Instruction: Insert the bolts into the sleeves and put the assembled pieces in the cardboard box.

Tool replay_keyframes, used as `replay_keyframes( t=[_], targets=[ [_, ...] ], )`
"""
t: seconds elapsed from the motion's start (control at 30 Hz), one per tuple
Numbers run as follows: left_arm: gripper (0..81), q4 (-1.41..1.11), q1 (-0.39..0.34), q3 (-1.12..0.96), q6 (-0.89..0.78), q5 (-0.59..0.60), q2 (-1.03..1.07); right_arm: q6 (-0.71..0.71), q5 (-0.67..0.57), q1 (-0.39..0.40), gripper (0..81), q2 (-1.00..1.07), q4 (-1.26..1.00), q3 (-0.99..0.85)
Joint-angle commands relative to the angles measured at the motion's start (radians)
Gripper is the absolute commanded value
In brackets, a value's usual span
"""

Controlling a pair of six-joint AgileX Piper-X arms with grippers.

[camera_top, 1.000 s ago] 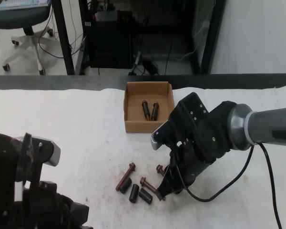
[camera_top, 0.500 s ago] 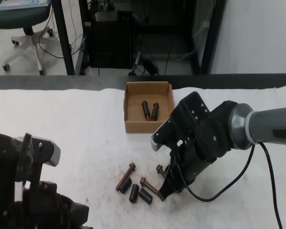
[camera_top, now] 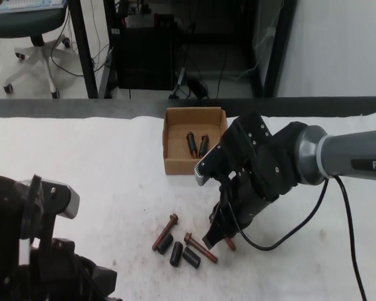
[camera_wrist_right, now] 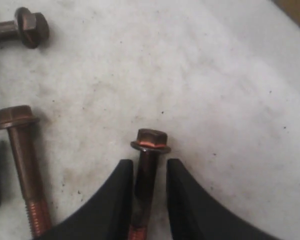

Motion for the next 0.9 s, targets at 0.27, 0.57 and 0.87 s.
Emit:
replay_keyframes(
  t=[0.27,0.57,0.87],
  targets=[
    [0.2,-0.011,-0.004,-0.001,0.008,-0.009,0.004,-0.007,0.013,-0.011,22.8,0.096,0.081,-0.076],
    [0.2,-0.011,-0.004,-0.001,0.008,-0.009,0.004,-0.005,0.089,-0.011,0.5,0.096,0.080,-0.111],
    [0.2,-0.011,-0.004,-0.001,0.008,0.000,0.004,-0.005,0.090,-0.011,0.8,0.019,0.083,-0.111]
  ],
)
